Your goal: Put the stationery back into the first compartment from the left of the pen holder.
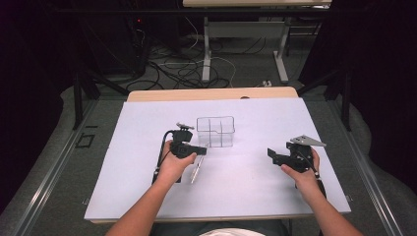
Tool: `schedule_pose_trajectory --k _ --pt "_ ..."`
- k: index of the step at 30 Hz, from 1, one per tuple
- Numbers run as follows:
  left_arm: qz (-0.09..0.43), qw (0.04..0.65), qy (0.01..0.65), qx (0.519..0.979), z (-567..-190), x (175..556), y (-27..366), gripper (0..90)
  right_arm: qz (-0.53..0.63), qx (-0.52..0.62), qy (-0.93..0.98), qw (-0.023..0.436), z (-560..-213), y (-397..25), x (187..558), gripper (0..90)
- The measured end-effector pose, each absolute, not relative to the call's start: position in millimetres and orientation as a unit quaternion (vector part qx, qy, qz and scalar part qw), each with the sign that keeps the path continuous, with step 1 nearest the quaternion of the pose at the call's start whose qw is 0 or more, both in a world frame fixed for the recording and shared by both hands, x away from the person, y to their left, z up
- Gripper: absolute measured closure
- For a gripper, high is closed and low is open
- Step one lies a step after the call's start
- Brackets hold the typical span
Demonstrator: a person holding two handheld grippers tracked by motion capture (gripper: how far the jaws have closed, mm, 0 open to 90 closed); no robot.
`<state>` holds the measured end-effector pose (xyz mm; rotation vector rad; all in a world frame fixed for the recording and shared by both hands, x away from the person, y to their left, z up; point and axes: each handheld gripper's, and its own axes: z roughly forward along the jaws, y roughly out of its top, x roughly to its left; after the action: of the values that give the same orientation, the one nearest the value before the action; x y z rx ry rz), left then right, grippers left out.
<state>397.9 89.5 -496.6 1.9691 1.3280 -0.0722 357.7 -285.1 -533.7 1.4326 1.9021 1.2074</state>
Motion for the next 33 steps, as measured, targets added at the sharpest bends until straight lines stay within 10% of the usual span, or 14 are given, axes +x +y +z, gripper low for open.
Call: schedule_pose_trajectory --k 33 --pt "0.067 0.516 0.470 0.713 -461 391 117 80.3 0.440 0.507 0.704 0.231 -533 -284 358 14.5"
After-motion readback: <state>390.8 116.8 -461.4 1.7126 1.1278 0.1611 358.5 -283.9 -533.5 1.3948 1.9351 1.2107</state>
